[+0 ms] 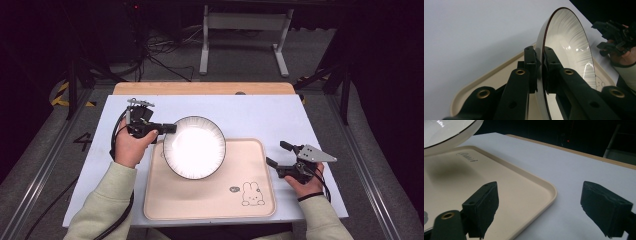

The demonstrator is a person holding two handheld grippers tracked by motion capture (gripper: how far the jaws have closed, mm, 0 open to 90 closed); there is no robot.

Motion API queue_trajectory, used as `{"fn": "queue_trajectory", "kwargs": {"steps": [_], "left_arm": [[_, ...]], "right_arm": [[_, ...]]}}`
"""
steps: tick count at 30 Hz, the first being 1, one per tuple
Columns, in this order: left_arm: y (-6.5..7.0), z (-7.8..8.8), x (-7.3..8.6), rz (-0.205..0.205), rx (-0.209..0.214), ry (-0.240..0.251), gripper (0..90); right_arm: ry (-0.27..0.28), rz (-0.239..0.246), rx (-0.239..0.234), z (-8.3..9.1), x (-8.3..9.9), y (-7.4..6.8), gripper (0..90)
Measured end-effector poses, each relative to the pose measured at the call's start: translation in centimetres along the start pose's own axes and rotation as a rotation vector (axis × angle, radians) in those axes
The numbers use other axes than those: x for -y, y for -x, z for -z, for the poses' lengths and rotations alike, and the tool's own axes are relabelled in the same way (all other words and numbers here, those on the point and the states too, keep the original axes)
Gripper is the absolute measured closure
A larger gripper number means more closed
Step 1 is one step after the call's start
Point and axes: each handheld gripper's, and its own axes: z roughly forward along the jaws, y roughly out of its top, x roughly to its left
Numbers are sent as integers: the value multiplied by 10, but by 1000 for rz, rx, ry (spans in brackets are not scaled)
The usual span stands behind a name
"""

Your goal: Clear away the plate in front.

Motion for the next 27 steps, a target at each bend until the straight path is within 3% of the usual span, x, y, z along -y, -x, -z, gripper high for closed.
{"fn": "queue_trajectory", "kwargs": {"steps": [17,27], "left_arm": [[6,-32,5,-12,42,-142,834],[8,-41,8,-18,55,-188,834]], "right_arm": [[-1,2,-2,0,0,0,157],[-1,4,-4,0,0,0,161]]}}
